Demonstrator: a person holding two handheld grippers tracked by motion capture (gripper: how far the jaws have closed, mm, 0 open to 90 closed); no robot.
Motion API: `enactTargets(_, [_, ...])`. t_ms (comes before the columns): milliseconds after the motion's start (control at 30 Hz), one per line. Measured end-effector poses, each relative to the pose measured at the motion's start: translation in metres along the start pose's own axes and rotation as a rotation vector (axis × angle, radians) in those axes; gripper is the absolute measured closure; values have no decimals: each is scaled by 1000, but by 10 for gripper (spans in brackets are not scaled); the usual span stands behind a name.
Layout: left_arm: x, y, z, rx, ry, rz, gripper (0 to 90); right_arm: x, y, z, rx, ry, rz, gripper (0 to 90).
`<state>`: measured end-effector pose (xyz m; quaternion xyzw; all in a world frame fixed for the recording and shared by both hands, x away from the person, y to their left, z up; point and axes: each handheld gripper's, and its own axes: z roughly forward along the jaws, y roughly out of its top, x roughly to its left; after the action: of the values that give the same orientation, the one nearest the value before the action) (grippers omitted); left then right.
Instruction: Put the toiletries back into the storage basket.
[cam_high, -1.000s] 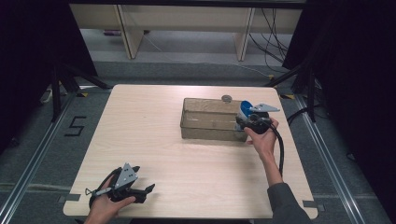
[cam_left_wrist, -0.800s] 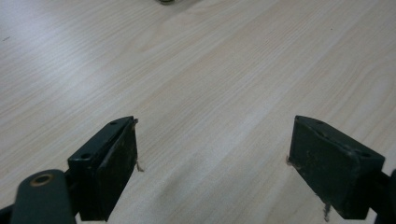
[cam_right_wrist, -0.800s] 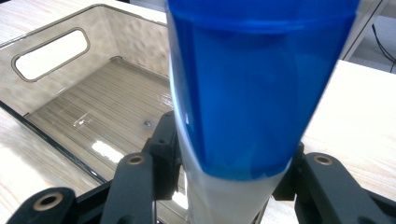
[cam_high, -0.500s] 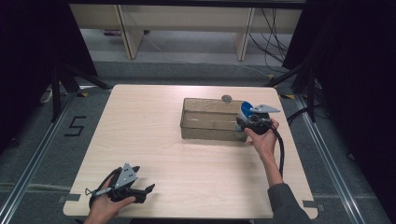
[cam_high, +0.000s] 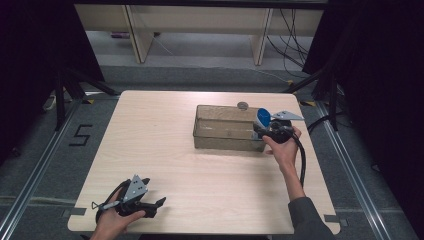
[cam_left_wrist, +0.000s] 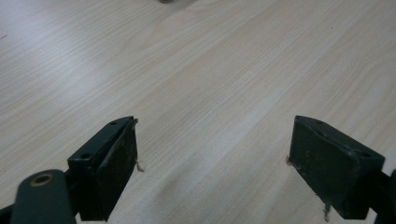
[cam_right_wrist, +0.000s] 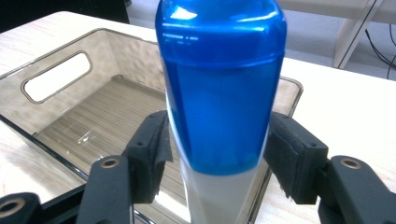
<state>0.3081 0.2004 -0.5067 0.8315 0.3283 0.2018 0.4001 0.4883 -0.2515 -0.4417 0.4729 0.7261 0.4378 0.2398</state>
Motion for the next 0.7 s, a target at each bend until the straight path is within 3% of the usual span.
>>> enactTargets(300, [0,0,0,-1,-1,2,151,0,0,-1,-32,2,16,338])
enactTargets(400, [0,0,0,-3,0,-1,151,0,1,-2,-45,2,-5,322])
enactTargets(500, [0,0,-1,2,-1,5,151,2,2,-4,-47,-3,17,318])
enactTargets(533, [0,0,-1,1,-1,4,152,-1,2,-3,-61,-3,-12,318])
enactTargets(633, [0,0,0,-2,1,3,151,1,2,-4,-71,-9,4,318])
enactTargets(667, [0,0,0,-1,1,3,151,3,3,-6,-52,-2,28,318])
enactTargets(700, [0,0,-1,2,-1,6,152,1,3,-6,-68,0,5,318])
